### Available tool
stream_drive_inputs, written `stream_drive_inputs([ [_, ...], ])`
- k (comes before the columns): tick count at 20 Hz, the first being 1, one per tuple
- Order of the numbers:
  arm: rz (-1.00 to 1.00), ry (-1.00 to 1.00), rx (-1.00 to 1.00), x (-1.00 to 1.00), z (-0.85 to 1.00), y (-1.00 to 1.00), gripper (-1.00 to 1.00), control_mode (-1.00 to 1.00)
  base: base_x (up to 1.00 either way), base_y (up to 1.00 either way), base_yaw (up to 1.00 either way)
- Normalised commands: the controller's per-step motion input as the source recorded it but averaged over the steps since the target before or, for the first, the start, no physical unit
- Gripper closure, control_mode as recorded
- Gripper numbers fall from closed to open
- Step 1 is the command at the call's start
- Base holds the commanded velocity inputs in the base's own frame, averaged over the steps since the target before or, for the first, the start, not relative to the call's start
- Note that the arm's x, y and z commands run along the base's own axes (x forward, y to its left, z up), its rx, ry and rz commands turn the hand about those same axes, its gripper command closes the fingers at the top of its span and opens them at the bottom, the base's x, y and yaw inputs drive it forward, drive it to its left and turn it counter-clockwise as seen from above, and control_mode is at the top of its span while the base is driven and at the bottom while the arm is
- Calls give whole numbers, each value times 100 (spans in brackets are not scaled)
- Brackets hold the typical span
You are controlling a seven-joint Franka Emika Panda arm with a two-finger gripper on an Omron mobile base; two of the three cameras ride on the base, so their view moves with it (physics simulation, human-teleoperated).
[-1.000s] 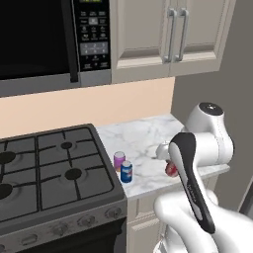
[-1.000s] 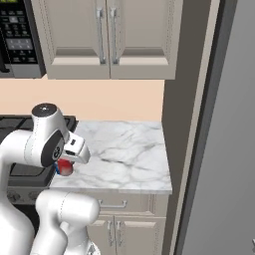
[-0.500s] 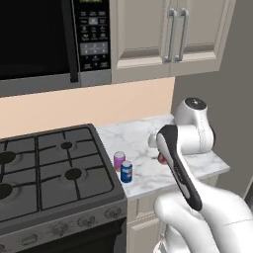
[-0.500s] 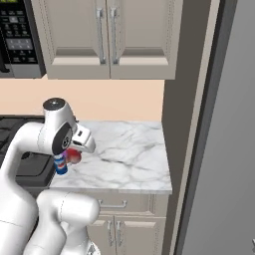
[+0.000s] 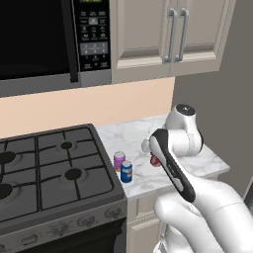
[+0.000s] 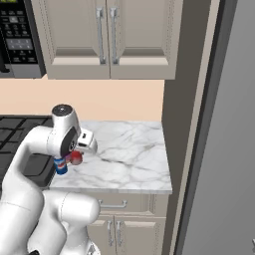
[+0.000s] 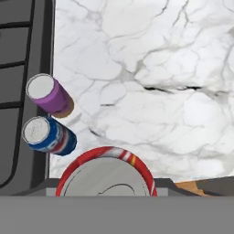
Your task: Four empty soda cans are scattered around the kitchen. Gather all the cans and cluster them next to the stove for recycling.
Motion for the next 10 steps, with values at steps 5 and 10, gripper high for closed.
stream_drive_inputs([
  [5,11,-6,-5,34,-14,22,100,-100,0,0,0],
  [10,1,4,-8,30,2,28,100,-100,0,0,0],
])
